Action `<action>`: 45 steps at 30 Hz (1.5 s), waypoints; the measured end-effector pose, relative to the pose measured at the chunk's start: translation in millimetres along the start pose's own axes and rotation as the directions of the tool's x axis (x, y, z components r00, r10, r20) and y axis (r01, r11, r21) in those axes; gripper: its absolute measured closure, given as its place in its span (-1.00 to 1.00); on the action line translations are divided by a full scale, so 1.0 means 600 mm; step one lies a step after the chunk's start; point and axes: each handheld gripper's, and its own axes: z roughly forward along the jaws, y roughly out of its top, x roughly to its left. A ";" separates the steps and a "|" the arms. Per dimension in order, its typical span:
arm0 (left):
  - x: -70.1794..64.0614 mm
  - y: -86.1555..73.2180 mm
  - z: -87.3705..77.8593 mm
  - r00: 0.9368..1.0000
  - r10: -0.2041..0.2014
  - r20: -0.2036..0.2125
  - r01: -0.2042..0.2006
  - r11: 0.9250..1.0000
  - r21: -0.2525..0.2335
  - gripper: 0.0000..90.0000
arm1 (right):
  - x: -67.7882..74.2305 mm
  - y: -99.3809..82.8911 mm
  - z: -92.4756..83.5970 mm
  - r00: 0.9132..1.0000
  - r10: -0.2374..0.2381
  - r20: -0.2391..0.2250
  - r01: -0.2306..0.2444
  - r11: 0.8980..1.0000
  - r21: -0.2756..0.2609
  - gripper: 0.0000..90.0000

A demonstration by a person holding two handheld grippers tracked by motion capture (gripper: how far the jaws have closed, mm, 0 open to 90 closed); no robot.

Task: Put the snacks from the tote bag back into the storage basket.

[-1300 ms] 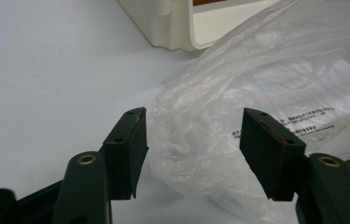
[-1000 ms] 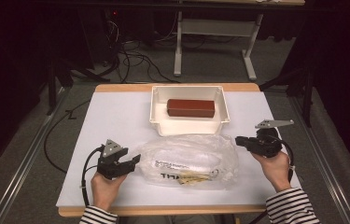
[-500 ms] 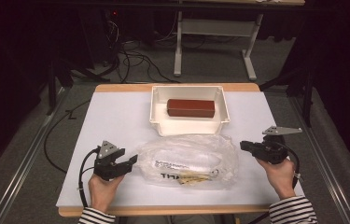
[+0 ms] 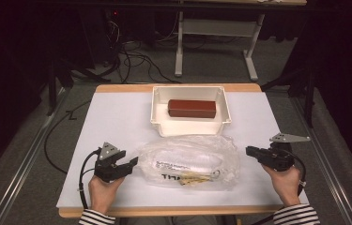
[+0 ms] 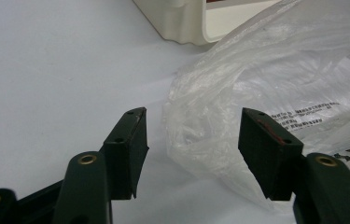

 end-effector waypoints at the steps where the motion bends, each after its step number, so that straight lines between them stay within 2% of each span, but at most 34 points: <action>1: 0.000 0.000 0.000 1.000 -0.001 0.001 0.001 1.000 0.001 -0.05 | -0.001 -0.003 0.000 1.000 0.001 0.000 -0.001 1.000 0.002 0.84; 13: 0.007 -0.004 0.000 1.000 -0.004 -0.007 0.004 1.000 0.010 -0.06 | -0.008 -0.029 0.010 1.000 0.018 0.009 -0.018 1.000 0.013 0.82; 19: 0.013 -0.006 0.005 0.999 -0.032 0.000 0.032 0.999 0.008 -0.06 | -0.013 -0.039 0.016 0.999 0.028 0.019 -0.028 0.999 0.026 0.82; 25: 0.012 -0.002 0.012 1.000 -0.023 -0.007 0.023 1.000 0.017 -0.06 | -0.017 -0.046 0.027 0.999 0.034 0.030 -0.035 0.998 0.042 0.79; 34: 0.022 0.000 0.028 0.999 -0.038 -0.021 0.039 0.999 0.035 -0.06 | -0.026 -0.050 0.039 0.998 0.061 0.035 -0.063 0.997 0.047 0.75; 41: 0.028 -0.003 0.037 0.998 -0.053 -0.031 0.054 0.998 0.045 -0.06 | -0.025 -0.045 0.052 0.998 0.037 0.058 -0.042 0.996 0.073 0.69; 45: 0.036 -0.006 0.043 0.997 -0.063 -0.043 0.065 0.997 0.052 -0.06 | -0.026 -0.044 0.057 0.996 0.047 0.070 -0.052 0.996 0.077 0.64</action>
